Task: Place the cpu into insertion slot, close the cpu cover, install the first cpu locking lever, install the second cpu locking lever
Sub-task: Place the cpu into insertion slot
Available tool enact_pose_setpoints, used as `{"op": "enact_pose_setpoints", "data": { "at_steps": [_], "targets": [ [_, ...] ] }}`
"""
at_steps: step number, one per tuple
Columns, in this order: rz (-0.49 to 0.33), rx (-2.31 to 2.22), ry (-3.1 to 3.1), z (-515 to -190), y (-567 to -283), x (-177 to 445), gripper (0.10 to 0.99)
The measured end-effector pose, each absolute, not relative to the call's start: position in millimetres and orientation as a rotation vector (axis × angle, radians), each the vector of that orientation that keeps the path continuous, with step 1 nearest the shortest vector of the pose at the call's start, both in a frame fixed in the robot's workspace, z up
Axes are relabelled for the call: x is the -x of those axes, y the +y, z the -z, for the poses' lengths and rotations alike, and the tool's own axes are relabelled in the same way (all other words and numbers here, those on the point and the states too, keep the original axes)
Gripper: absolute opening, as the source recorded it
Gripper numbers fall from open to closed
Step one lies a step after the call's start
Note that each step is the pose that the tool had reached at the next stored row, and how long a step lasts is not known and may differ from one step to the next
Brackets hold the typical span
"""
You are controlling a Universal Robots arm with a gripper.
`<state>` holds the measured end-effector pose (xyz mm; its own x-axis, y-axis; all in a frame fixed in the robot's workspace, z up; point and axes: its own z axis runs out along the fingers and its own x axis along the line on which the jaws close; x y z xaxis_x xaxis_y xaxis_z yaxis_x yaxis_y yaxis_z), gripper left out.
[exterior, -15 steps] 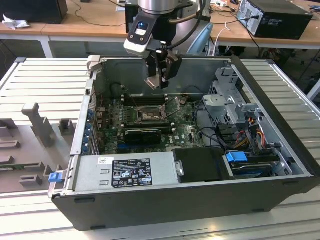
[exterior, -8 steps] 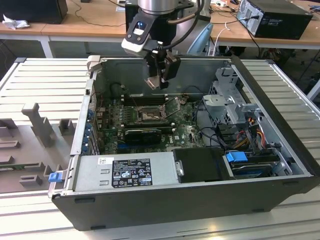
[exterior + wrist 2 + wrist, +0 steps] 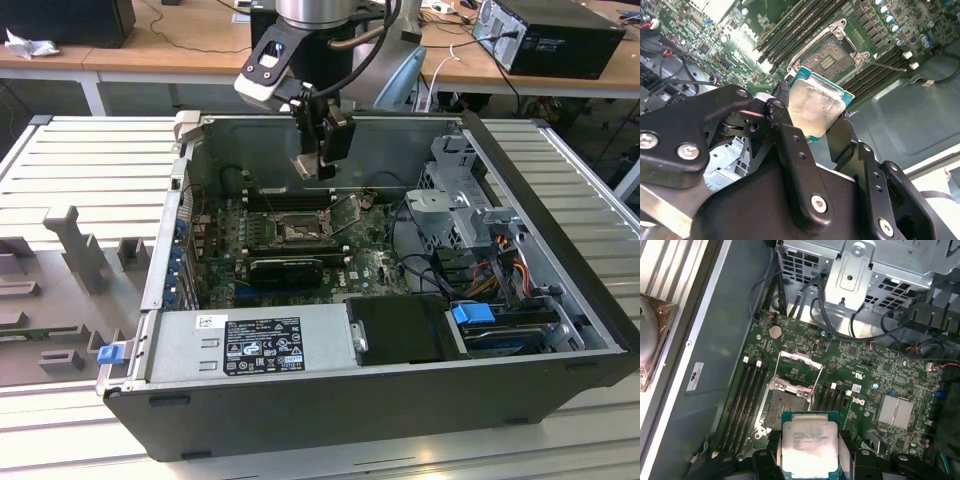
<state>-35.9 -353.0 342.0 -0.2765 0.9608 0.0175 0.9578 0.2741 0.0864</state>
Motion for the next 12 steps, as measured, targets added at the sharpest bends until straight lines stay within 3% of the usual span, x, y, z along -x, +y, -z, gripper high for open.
{"op": "enact_pose_setpoints", "data": {
  "at_steps": [12],
  "targets": [
    [-0.116, -2.131, 2.242, -339.3, -353.0, 35.9, 0.541]
  ]
}}
